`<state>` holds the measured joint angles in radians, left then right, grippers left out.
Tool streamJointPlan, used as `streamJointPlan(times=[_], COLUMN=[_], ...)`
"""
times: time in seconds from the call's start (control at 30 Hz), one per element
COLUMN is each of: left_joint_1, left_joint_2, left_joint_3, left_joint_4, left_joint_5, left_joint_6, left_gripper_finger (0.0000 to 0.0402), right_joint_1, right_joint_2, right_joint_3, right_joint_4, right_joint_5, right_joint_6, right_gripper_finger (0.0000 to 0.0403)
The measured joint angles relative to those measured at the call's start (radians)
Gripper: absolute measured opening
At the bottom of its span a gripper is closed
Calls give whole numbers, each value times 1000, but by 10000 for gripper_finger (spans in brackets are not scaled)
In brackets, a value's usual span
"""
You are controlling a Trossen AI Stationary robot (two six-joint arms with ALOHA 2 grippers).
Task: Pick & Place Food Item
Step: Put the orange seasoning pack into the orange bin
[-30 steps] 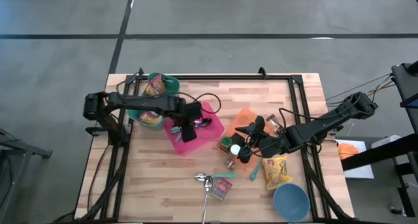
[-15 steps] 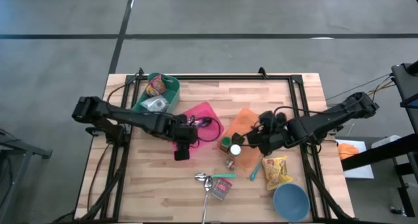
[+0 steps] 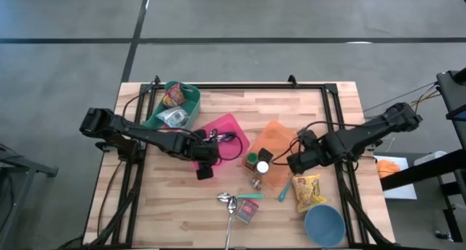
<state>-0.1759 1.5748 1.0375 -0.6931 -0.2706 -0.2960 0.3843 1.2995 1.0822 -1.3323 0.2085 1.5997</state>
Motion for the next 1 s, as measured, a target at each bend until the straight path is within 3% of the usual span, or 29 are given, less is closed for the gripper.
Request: streamJointPlan(times=[0.37, 0.63, 1.0], left_joint_1=[0, 0, 1], left_joint_2=[-2, -2, -3], left_joint_3=[-13, -9, -9], left_joint_4=[51, 160, 181], left_joint_5=[-30, -32, -29], left_joint_6=[38, 135, 202], left_gripper_finger=[165, 165, 165], right_joint_1=[106, 99, -125], right_joint_2=[-2, -2, -4], right_joint_3=[-51, -95, -171], right_joint_4=[1, -169, -126], right_joint_5=[-185, -79, -67], right_joint_6=[169, 280, -280], right_gripper_finger=[208, 208, 208])
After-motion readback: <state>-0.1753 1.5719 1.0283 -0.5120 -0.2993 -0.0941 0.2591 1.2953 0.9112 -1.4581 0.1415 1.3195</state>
